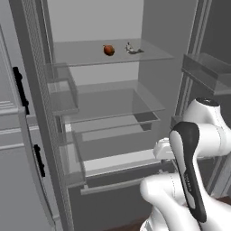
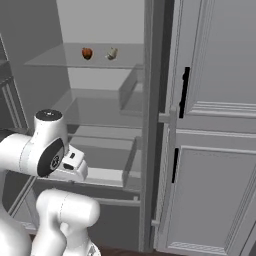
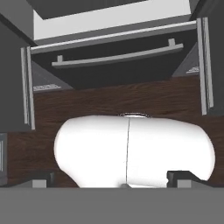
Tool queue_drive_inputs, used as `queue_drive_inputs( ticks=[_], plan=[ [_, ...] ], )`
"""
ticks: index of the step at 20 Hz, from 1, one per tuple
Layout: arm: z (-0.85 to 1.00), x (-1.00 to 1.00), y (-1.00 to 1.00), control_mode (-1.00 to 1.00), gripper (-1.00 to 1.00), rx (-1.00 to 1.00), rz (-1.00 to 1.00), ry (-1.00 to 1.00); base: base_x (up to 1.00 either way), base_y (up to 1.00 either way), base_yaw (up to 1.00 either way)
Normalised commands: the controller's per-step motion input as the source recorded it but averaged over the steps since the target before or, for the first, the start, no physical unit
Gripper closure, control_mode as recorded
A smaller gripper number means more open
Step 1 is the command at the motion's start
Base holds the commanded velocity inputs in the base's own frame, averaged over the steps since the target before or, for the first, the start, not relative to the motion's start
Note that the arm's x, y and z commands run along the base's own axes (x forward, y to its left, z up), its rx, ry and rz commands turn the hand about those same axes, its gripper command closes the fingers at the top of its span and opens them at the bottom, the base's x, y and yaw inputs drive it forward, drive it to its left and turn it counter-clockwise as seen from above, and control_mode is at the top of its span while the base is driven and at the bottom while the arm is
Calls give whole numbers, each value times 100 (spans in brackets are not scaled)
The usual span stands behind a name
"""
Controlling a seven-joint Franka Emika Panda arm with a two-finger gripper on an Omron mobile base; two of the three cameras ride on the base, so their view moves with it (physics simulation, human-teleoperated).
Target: Place one bell pepper and one fish in each tupperware on the nearby counter, to pack two identical lunches.
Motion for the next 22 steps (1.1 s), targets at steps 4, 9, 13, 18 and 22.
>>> queue_drive_inputs(
  ticks=[4,9,13,18,22],
  plan=[
    [0,0,0,100,-100,0,0,0,30,3,0],
    [0,0,0,100,-100,0,0,0,28,12,0],
    [0,0,0,100,-100,0,0,0,38,25,0],
    [0,0,0,100,-100,0,0,0,46,20,-1],
    [0,0,0,100,-100,0,0,0,41,25,-1]
  ],
)
